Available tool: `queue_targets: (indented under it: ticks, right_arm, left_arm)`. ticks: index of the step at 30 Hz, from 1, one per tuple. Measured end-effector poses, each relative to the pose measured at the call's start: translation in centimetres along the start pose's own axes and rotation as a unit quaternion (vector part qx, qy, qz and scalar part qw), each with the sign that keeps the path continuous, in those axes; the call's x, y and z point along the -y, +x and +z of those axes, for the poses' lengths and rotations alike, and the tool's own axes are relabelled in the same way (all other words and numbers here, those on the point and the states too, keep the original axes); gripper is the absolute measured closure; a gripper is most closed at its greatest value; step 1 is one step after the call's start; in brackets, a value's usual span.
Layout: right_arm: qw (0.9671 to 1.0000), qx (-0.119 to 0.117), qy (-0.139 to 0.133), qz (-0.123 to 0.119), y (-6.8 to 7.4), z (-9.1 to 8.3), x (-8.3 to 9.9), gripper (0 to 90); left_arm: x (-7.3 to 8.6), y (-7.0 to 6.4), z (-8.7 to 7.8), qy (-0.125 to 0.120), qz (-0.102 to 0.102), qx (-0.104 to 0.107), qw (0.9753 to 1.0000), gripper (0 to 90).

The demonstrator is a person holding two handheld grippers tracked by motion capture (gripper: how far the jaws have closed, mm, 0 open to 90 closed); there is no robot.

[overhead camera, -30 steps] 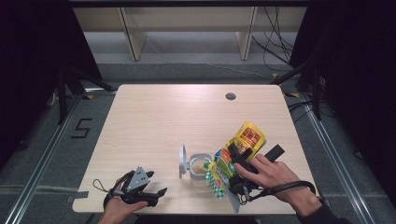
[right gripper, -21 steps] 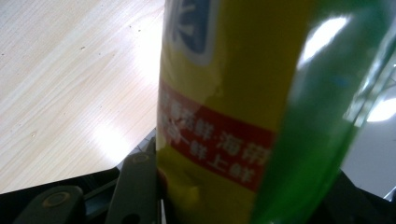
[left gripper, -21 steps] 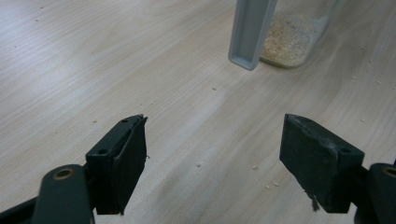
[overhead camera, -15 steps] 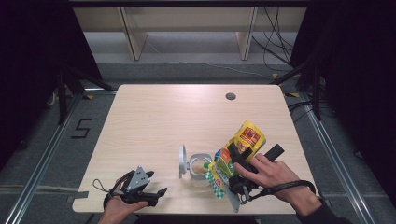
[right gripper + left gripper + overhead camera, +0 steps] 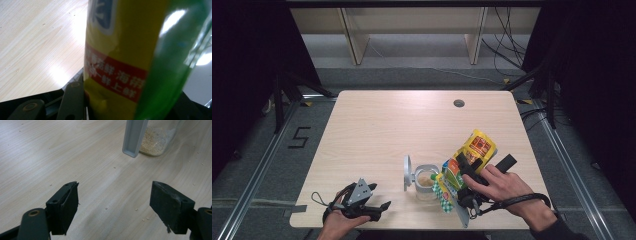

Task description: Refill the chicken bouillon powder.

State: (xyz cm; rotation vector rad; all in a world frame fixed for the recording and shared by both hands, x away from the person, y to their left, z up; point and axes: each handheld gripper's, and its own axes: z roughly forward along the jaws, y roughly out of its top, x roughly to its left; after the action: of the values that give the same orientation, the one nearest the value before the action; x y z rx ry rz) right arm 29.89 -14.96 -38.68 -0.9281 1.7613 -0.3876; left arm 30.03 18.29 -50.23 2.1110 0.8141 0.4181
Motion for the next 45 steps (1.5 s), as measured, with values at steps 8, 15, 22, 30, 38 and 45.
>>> queue_targets:
  ticks: [8,15,22,30,38,45]
  right_arm:
    - [1.0000,0.000,0.000,-0.001,-0.04,-0.01,0.01,58.7]
    - [1.0000,0.003,-0.002,-0.004,-0.03,-0.03,-0.06,58.7]
    - [1.0000,0.003,-0.002,-0.002,-0.10,-0.06,-0.03,59.4]
    - [1.0000,0.006,0.000,-0.004,-0.01,-0.06,-0.05,59.5]
    - [1.0000,0.002,-0.001,0.000,-0.06,-0.05,0.03,59.5]
    - [1.0000,0.001,-0.002,0.000,-0.04,-0.07,0.04,59.5]
  left_arm:
    - [0.00,0.00,0.02,0.001,0.000,-0.001,1.0000,22.4]
    - [0.01,-0.05,0.01,0.000,0.001,-0.003,1.0000,22.4]
    - [0.01,0.02,0.01,0.001,0.001,-0.001,1.0000,22.4]
    - [0.01,0.00,0.03,0.001,0.000,-0.001,1.0000,22.4]
    - [0.01,0.00,0.03,0.000,-0.001,-0.001,1.0000,22.4]
    - [0.01,0.00,0.04,0.001,0.000,-0.001,1.0000,22.4]
